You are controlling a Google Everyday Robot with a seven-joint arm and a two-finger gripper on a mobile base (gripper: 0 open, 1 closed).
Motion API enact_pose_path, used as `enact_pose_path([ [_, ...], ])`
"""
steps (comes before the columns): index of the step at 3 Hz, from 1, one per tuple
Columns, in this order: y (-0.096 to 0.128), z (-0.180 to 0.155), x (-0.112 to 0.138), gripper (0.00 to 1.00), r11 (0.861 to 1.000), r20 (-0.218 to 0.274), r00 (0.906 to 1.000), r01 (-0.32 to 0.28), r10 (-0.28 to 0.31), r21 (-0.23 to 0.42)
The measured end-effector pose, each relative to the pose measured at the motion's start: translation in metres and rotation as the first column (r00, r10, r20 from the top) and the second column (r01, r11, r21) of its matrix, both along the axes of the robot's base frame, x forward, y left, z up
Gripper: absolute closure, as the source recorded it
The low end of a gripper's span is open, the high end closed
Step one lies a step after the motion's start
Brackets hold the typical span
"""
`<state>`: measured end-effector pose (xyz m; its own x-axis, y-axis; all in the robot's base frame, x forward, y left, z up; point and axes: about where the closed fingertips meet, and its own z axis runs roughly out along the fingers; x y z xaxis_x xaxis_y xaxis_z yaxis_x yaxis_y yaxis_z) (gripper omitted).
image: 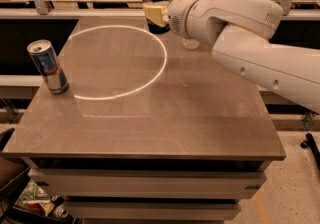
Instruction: Place pepsi can upright
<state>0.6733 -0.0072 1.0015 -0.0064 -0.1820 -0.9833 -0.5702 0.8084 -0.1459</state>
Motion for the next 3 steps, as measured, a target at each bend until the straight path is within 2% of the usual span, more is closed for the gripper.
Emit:
enact_pose_path([
  [1,-0.008,-0.01,-0.007,1.0,0.999,-0.001,0.9997,-0.025,0.025,-0.036],
  [3,-0.015,-0.047,0.002,1.0,0.995,-0.072,0.9941,-0.085,0.082,-0.045],
])
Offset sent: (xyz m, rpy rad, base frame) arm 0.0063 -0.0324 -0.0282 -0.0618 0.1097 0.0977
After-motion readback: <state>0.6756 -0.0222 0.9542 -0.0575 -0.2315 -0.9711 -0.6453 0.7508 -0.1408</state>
